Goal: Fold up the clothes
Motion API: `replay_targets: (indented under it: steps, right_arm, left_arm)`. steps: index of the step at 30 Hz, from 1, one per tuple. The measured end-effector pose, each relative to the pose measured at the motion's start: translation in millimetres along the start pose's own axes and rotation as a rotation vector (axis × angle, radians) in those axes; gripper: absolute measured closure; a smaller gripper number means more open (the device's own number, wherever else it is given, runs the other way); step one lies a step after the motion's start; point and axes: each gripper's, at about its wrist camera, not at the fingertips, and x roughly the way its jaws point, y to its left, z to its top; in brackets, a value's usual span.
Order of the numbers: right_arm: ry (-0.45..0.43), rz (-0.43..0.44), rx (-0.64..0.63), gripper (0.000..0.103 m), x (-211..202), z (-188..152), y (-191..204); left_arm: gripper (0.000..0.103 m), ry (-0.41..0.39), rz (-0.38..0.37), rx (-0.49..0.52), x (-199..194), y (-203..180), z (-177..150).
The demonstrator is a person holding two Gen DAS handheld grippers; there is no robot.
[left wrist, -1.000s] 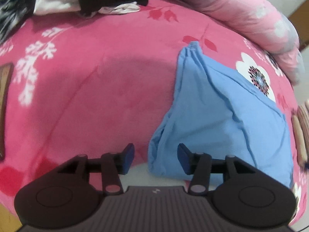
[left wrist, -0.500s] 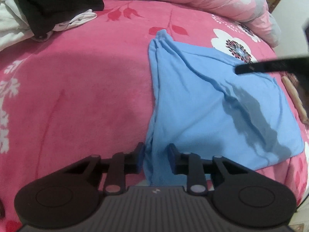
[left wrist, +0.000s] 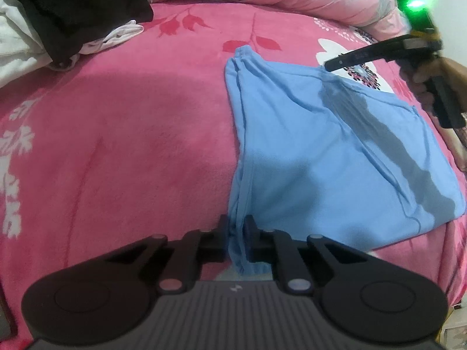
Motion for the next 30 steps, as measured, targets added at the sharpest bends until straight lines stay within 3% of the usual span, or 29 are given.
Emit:
replay_targets:
  steps: [3, 5, 7, 10, 15, 17, 20, 22, 27, 30]
  right_arm:
    - [0.021, 0.183, -0.161, 0.099, 3.9, -1.9, 33.9]
    - [0.041, 0.141, -0.216, 0.099, 26.3, 0.0, 40.9]
    - [0.012, 0.029, -0.105, 0.1, 43.6, 12.4, 20.1]
    - [-0.036, -0.081, 0.073, 0.097, 35.8, 26.8, -8.7]
    - [-0.007, 0.173, -0.111, 0.099, 26.4, 25.2, 35.0]
    - [0.009, 0.159, -0.102, 0.099, 45.6, 30.2, 38.3]
    - [-0.037, 0.075, 0.106, 0.1, 68.6, 44.4, 11.6]
    - [-0.078, 0.009, 0.168, 0.096, 58.0, 52.5, 5.0]
    - [-0.063, 0.186, 0.048, 0.096, 24.7, 49.9, 35.9]
    - [-0.048, 0.219, 0.138, 0.095, 29.9, 59.0, 34.1]
  left_arm:
    - [0.093, 0.003, 0.001, 0.018, 0.3, -0.5, -1.1]
    - [0.093, 0.005, 0.003, 0.037, 0.0, -1.5, -2.5]
    - [0.093, 0.007, 0.004, 0.051, -1.0, -2.2, -3.6]
    - [0.093, 0.013, -0.006, 0.046, -2.1, 0.8, -4.5]
    - [0.093, 0.015, -0.021, 0.052, -3.3, 2.7, -3.5]
    - [0.093, 0.011, -0.023, 0.059, -4.2, 2.8, -4.2]
    - [0.093, 0.008, -0.022, 0.063, -5.8, 2.2, -4.7]
    - [0.093, 0.004, -0.032, 0.045, -7.5, 4.2, -5.1]
    - [0.092, -0.001, -0.081, 0.011, -10.4, 12.6, -4.3]
    - [0.086, -0.004, -0.11, 0.008, -15.7, 16.7, -4.6]
